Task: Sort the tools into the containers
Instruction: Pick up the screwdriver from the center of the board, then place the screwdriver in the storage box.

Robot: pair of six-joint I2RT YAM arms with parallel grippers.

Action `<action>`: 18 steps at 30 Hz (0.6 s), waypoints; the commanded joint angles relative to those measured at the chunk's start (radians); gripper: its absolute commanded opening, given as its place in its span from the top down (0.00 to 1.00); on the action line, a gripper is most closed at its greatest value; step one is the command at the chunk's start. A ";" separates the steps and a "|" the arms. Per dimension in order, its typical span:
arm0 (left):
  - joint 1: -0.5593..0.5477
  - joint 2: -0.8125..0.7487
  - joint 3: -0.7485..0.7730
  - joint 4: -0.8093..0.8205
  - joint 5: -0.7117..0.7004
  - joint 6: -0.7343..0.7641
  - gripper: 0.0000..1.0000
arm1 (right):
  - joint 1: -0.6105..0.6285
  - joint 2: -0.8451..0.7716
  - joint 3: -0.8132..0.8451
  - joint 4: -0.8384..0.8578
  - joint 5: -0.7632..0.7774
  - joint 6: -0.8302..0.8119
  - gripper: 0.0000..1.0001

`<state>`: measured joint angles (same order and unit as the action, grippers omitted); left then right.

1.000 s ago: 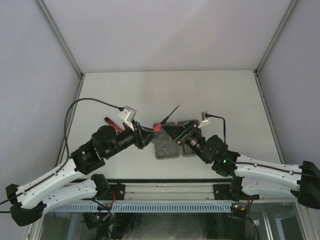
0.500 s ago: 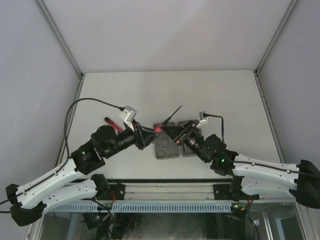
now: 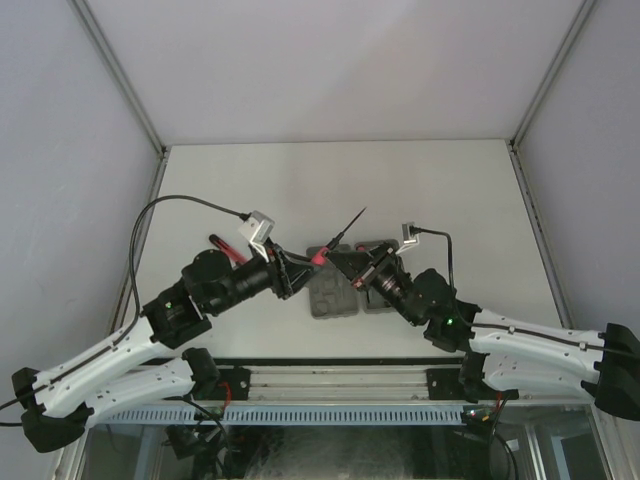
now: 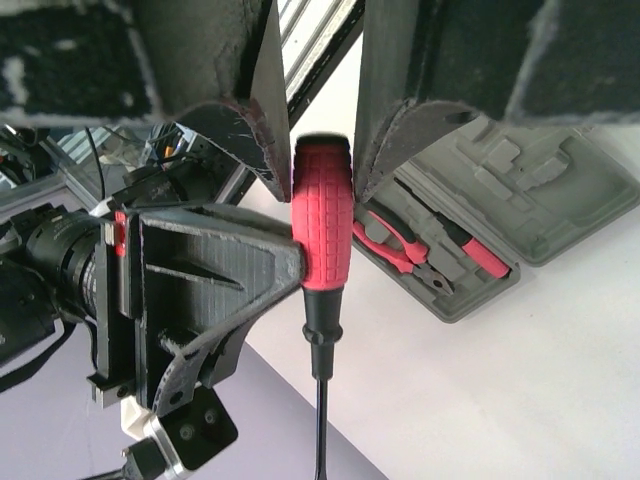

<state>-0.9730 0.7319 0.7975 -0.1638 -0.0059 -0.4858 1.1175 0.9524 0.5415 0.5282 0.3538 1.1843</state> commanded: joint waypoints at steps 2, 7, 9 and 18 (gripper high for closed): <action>0.002 -0.024 -0.029 0.043 0.028 0.016 0.61 | -0.016 -0.073 0.031 -0.065 0.060 -0.070 1.00; 0.002 -0.030 -0.029 0.037 0.022 0.017 0.48 | -0.022 -0.126 0.032 -0.146 0.106 -0.122 1.00; 0.002 -0.030 -0.029 0.033 0.013 0.015 0.46 | -0.026 -0.153 0.031 -0.193 0.128 -0.147 1.00; 0.023 -0.002 -0.003 -0.065 -0.066 -0.007 0.43 | -0.063 -0.248 0.096 -0.655 0.185 -0.298 1.00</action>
<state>-0.9680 0.7143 0.7815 -0.1955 -0.0322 -0.4858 1.0683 0.7258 0.5552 0.1253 0.5026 0.9802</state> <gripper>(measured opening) 0.563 0.059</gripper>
